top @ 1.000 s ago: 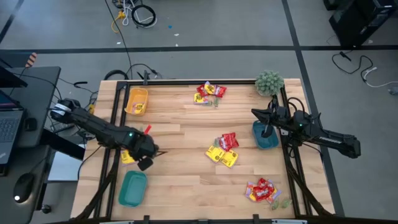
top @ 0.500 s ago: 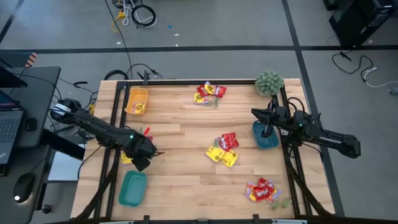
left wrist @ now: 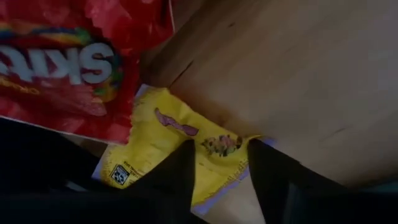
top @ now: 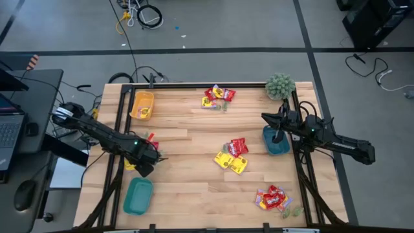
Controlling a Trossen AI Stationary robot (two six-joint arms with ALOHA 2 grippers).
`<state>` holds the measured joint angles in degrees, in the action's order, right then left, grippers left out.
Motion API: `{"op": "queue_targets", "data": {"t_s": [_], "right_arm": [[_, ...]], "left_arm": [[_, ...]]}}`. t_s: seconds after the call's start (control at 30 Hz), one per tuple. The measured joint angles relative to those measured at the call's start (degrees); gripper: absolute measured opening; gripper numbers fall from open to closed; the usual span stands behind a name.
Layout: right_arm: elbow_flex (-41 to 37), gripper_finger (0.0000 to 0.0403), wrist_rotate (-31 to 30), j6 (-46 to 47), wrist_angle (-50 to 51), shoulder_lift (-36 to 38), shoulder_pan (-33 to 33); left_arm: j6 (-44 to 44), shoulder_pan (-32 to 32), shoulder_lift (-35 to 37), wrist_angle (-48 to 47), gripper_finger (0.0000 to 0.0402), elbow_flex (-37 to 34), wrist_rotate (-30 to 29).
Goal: Sort candy
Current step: Put the yellow packet of candy into the yellow bin
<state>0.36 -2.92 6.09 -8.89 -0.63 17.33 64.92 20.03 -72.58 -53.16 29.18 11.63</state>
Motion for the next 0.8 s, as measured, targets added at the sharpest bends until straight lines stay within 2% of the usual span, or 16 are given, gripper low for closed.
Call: {"op": "queue_targets", "data": {"t_s": [0.2, 0.47, 0.67, 0.8], "right_arm": [[0.00, 0.0025, 0.02, -0.09, -0.01, -0.01, 0.01], [0.01, 0.0025, 0.00, -0.22, -0.02, -0.01, 0.01], [0.00, 0.0025, 0.02, -0.22, -0.02, -0.01, -0.01], [0.00, 0.0025, 0.44, -0.22, -0.04, -0.02, 0.00]], "left_arm": [[-2.59, 0.02, -0.17, 1.09, 0.0015, 2.16, -2.51], [-4.76, -0.19, -0.20, 0.57, 0.0002, 11.79, -4.95], [-10.22, -3.93, -0.20, -4.78, 0.0001, 23.89, -14.91], [-15.74, -11.86, -0.15, -13.71, 0.0001, 30.07, -21.09]]}}
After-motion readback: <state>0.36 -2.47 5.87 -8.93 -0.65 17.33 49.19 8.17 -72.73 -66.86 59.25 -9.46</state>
